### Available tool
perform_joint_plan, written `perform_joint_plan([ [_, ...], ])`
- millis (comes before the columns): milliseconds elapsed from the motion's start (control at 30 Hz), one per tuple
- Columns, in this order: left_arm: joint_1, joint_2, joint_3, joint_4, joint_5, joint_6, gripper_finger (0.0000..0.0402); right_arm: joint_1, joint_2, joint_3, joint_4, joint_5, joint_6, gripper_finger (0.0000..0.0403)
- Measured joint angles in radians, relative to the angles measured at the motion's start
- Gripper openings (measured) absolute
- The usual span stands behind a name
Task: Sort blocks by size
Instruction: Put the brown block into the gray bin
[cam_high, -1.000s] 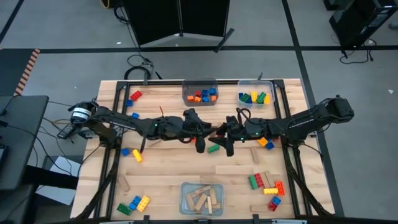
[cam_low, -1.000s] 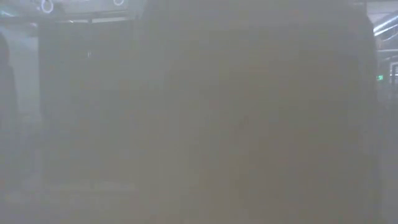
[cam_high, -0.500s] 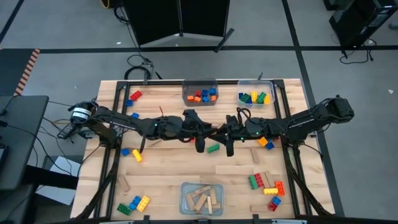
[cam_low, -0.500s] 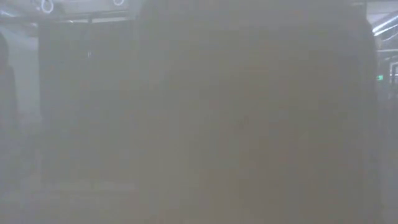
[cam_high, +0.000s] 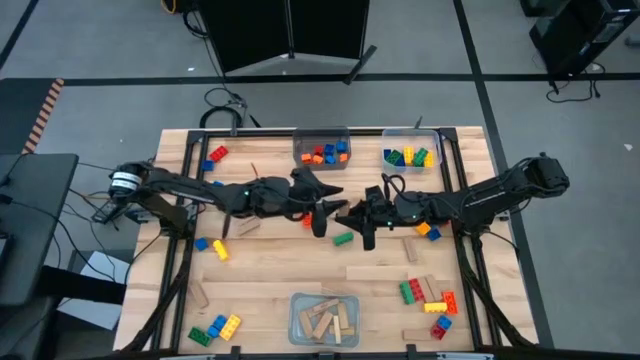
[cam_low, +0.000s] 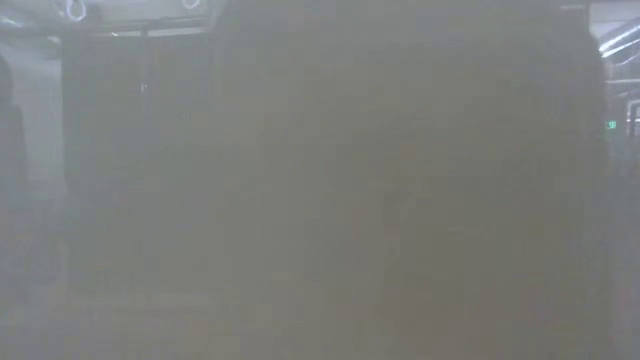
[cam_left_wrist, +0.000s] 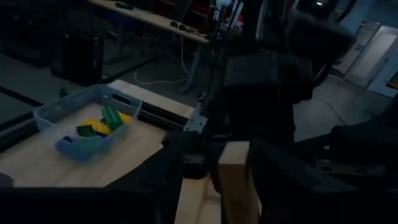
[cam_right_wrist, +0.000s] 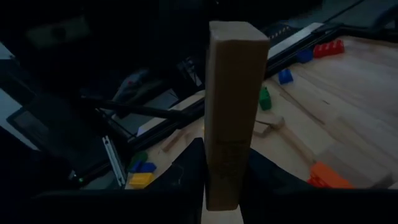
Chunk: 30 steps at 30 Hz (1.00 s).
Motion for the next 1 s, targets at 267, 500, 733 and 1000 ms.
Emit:
perform_joint_plan([
  [267, 0.0, -0.16, 0.0, -0.233, -0.017, 0.045, 0.0188, 0.119, 0.0, 0.035, -0.102, 0.193, 0.081, 0.0074],
  [500, -0.01, -0.346, -0.111, -0.279, -0.042, 0.085, 0.0188, 0.238, 0.019, 0.292, -0.589, 0.387, 0.255, 0.0074],
  [733, -0.063, -0.559, -0.31, -0.285, -0.026, 0.027, 0.0188, 0.314, 0.229, 0.627, -0.9, 0.411, 0.469, 0.0074],
  [1000, -0.111, -0.734, -0.453, -0.363, 0.068, -0.048, 0.0188, 0.36, 0.558, 1.066, -1.25, 0.258, 0.79, 0.0074],
])
